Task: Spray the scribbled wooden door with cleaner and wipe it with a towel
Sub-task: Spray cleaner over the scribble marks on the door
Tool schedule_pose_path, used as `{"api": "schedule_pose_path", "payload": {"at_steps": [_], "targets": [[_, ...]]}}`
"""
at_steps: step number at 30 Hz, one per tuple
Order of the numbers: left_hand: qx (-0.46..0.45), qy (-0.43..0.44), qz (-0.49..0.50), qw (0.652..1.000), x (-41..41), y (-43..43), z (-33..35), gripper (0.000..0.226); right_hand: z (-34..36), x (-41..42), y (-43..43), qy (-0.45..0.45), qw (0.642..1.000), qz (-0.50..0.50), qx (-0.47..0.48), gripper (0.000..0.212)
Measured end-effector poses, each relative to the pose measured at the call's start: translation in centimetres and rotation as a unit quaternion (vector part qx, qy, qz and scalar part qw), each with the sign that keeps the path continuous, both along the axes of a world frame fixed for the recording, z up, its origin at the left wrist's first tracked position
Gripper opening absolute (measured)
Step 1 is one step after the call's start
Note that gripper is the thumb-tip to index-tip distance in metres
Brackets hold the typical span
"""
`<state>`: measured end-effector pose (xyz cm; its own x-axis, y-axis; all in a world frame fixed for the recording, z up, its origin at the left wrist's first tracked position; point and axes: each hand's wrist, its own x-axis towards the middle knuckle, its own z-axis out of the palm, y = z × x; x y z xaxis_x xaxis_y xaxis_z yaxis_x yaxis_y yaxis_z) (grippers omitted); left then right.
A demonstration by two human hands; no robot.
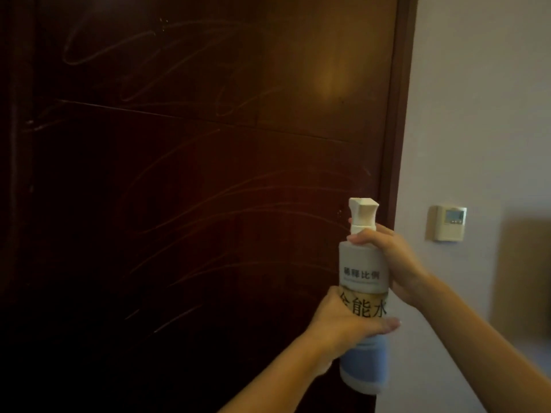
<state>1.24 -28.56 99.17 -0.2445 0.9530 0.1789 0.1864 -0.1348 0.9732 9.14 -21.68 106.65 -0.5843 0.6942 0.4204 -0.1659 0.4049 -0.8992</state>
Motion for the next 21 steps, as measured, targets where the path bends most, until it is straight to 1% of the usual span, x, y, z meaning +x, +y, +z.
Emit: {"api": "schedule_pose_path", "payload": {"at_steps": [1,4,8,10,12,14,17,18,21], "targets": [[0.002,-0.012,0.001,1.0,-0.4,-0.4,0.0,0.057,0.1,-0.6,-0.4,-0.002,1.0,0.003,0.005,0.037],[0.005,-0.045,0.029,0.999,-1.9,-1.8,0.7,0.037,0.7,-3.0,-1.6,-0.009,1.0,0.013,0.02,0.05],[0.006,-0.053,0.071,0.996,-4.1,-3.9,1.5,0.031,1.1,-5.8,-3.5,-0.006,0.999,0.039,0.026,0.057],[0.001,-0.047,0.098,0.994,-5.0,-4.9,1.7,0.033,0.8,-6.8,-4.3,0.007,0.999,0.048,0.024,0.056],[-0.015,-0.049,0.115,0.992,-5.8,-5.8,1.7,0.041,0.3,-7.5,-5.0,0.016,0.998,0.057,0.016,0.053],[-0.031,-0.052,0.13,0.99,-6.5,-6.7,1.5,0.05,-0.2,-8.1,-5.5,0.013,0.997,0.077,0.012,0.048],[-0.033,-0.075,0.17,0.982,-7.5,-7.7,0.9,0.057,-0.5,-9.4,-6.6,0.003,0.993,0.116,0.025,0.045],[-0.032,-0.087,0.187,0.978,-7.9,-8.1,0.8,0.057,-0.5,-10.1,-7.1,0.001,0.992,0.125,0.034,0.044],[-0.028,-0.116,0.234,0.965,-9.5,-10.0,0.7,0.042,-0.7,-12.4,-9.1,-0.002,0.987,0.153,0.042,0.046]]}}
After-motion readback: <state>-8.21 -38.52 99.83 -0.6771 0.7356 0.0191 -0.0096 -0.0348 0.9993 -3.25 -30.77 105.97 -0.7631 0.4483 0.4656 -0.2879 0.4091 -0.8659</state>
